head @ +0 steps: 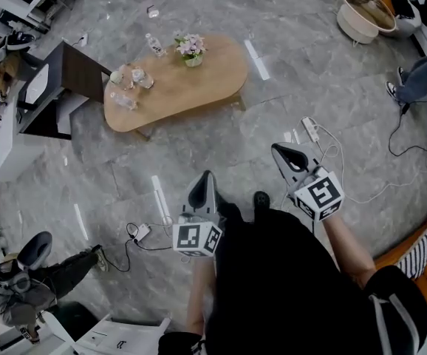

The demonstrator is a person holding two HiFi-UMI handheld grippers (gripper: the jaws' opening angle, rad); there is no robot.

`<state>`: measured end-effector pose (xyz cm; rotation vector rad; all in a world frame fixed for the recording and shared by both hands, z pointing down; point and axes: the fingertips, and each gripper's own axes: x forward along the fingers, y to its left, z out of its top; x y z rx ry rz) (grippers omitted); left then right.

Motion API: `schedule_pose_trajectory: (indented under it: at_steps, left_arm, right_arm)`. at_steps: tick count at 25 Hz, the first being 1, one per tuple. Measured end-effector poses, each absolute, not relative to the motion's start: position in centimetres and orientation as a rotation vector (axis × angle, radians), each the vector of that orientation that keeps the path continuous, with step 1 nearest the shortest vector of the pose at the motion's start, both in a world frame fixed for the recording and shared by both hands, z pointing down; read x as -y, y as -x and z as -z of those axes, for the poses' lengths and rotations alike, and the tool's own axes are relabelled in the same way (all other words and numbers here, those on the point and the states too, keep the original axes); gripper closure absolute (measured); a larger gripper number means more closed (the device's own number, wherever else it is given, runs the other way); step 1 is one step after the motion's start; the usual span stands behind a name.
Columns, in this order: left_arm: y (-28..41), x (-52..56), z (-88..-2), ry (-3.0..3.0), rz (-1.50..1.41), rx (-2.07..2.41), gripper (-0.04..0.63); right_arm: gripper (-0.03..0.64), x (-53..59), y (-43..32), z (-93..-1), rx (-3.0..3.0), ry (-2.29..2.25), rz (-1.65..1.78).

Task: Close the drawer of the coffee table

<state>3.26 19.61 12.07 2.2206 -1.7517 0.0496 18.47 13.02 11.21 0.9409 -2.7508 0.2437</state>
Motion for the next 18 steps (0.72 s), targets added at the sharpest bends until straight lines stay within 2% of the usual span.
schedule_pose_trajectory:
  at_steps: [7,18]
  left_arm:
    - [-3.7,-22.3,-8.9,-2.297,-0.057,1.772,0.583]
    - [-1.4,-24.8,-8.8,-2.270,-0.030,1.798,0.583]
  right_arm:
    - [0.604,-16.0,-17.8,-8.9,2.830,-0.903,-0.217]
    - [0.604,-19.0,-15.6,-8.5,2.827,-0.858,-0.175]
